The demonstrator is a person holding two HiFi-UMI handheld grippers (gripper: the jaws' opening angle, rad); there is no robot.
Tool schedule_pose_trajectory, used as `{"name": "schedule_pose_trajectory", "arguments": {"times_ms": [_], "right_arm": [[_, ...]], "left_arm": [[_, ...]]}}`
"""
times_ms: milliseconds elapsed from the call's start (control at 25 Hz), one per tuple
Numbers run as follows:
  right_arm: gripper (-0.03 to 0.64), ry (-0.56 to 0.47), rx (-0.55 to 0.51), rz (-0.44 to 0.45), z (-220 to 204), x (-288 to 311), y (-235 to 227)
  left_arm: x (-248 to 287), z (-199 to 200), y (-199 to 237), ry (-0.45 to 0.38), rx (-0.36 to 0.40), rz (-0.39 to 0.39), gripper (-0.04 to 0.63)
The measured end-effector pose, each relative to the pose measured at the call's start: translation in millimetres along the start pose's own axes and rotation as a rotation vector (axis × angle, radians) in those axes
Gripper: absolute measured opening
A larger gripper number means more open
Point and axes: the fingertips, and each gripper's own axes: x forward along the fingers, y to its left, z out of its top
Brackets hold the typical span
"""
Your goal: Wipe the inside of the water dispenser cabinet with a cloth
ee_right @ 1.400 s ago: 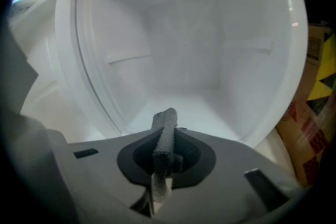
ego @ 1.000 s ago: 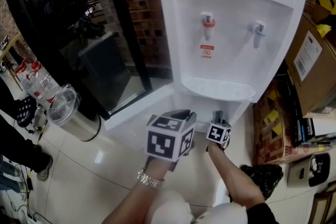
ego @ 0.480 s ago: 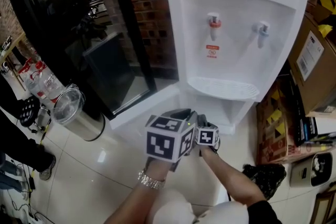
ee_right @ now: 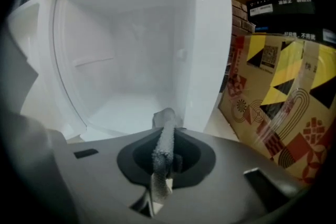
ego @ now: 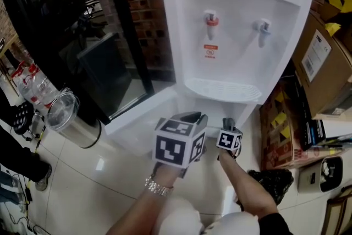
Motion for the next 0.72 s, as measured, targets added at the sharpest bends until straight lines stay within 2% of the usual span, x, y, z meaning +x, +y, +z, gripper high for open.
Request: {"name": "schedule_pose_trajectory", "arguments": {"times_ms": [120,240,320,400,520,720], "right_arm": [[0.020,-0.067,-0.031,0.057,17.7,-13.3,29.2],[0.020,-0.145,-0.057,0.213,29.0,-25.2,82.1],[0.020,-0.144,-0.069,0.325,26.4,-29.7,116.4],[0.020,-0.146,-0.090,0.373,27.6,-32.8,134.3],[0.020,-0.081,-0.070,0.350,12.4,-19.1,123.2],[0.020,-0.039,-0.016,0.242,7.8,1.0,64.2]], "left_arm": [[0.5,-1.1,1.4,0.004,0.002,0.006,0.052],[-2.3,-1.3,6.2,0.003,0.001,0.022,0.052],[-4.4,-0.5,8.2,0.001,0.000,0.030,0.052],[-6.6,-0.4,8.9,0.003,0.002,0.033,0.052],[-8.5,-0.9,11.3,0.002,0.000,0.039,0.052],[-2.3,-1.4,8.2,0.004,0.001,0.037,0.052]]}}
